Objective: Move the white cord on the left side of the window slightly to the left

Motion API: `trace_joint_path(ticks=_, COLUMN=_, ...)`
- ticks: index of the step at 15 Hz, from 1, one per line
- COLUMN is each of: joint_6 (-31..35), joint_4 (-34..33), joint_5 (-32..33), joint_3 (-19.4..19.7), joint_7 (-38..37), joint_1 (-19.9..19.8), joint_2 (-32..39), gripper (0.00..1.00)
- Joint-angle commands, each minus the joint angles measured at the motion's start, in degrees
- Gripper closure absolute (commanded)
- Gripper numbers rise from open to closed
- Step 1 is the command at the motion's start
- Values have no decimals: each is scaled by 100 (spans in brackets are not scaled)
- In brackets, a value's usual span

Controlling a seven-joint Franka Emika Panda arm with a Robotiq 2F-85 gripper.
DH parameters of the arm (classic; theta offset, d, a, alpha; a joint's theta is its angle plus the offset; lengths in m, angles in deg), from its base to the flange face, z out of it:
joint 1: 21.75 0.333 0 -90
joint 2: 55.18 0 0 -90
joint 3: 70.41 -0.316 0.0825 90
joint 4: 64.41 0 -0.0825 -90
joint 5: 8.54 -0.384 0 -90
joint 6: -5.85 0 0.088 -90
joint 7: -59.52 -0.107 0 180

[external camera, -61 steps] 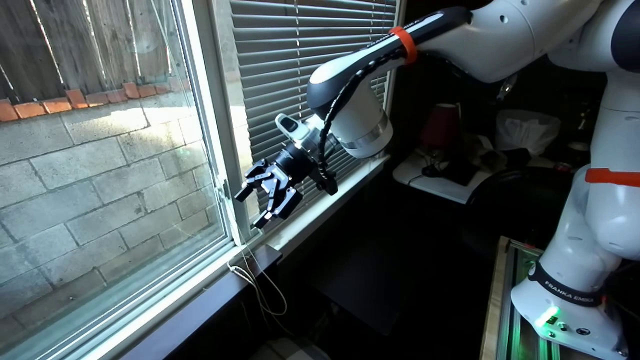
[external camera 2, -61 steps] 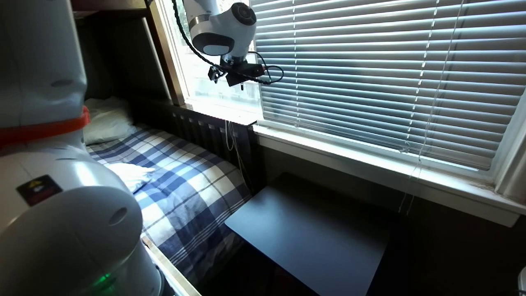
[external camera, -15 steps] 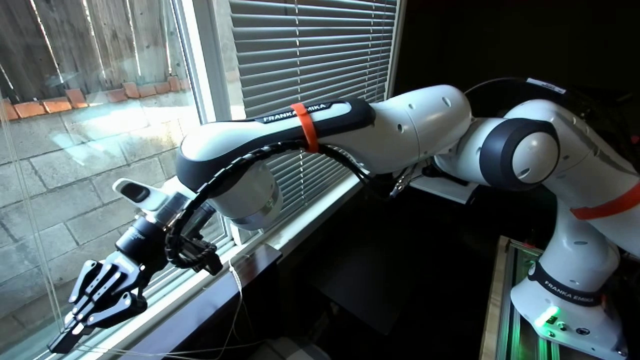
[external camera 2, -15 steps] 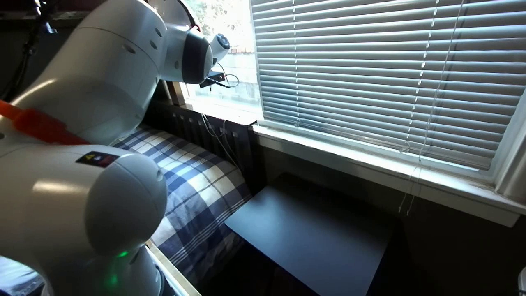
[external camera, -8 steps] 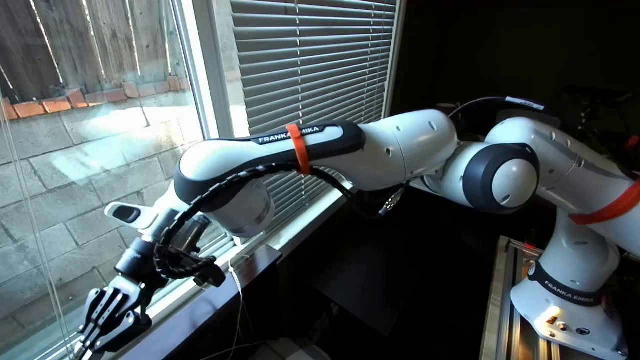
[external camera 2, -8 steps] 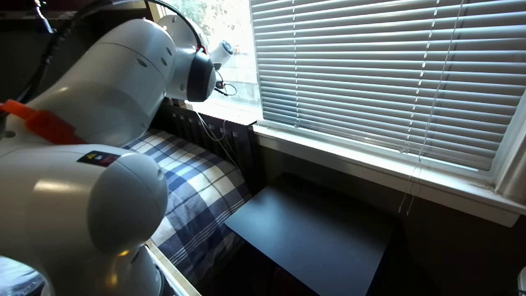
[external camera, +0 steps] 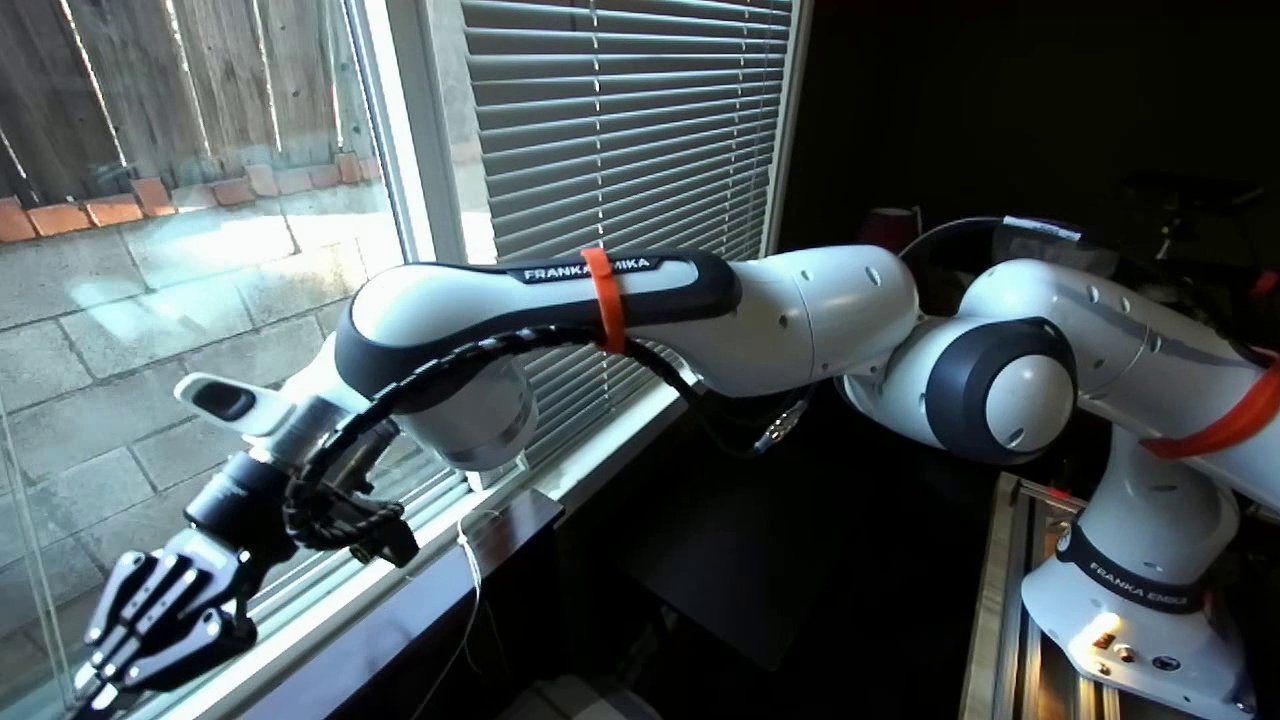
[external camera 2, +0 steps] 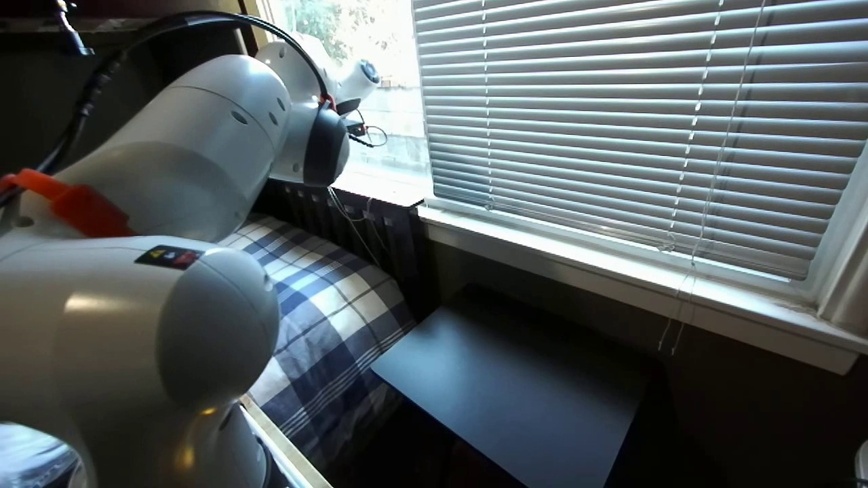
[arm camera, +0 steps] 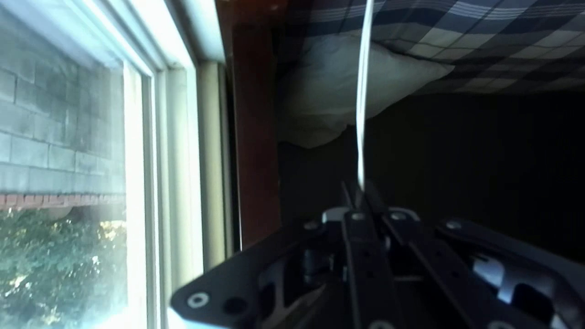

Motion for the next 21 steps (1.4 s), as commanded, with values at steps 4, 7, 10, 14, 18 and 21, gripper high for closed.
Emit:
trace_joint_path(ticks=4, joint_6=494, joint_4=-427, joint_5=-24, joint_3=-130, joint_7=473, joint_1=193, joint_2=-183, gripper=100)
trace_joint_path(ticks=7, joint_6=571, joint_4=-450, joint_5=-43, joint_3=-152, joint_7=480, joint_1=223, joint_2=-289, gripper=100)
trace_joint_path(ticks=10, joint_6=805, joint_4=-449, joint_5=-62, joint_3=-183, joint_7=487, joint_1=248, joint_2=-416, gripper=100)
trace_joint_path(ticks=14, joint_6=1228, joint_4=-412, joint_5=-117, joint_3=-265, joint_7=488, joint_1=264, joint_2=-681, gripper=100)
trace_joint_path(ticks=18, joint_6=1392, joint_4=-298, joint_5=-122, joint_3=-342, joint_7=439, joint_1=321, joint_2=-997, gripper=100)
trace_joint_path(ticks=21, joint_6=1702, joint_4=-200, joint_5=-84, joint_3=-285, joint_7=323, joint_1=448, joint_2=-1213, gripper=100)
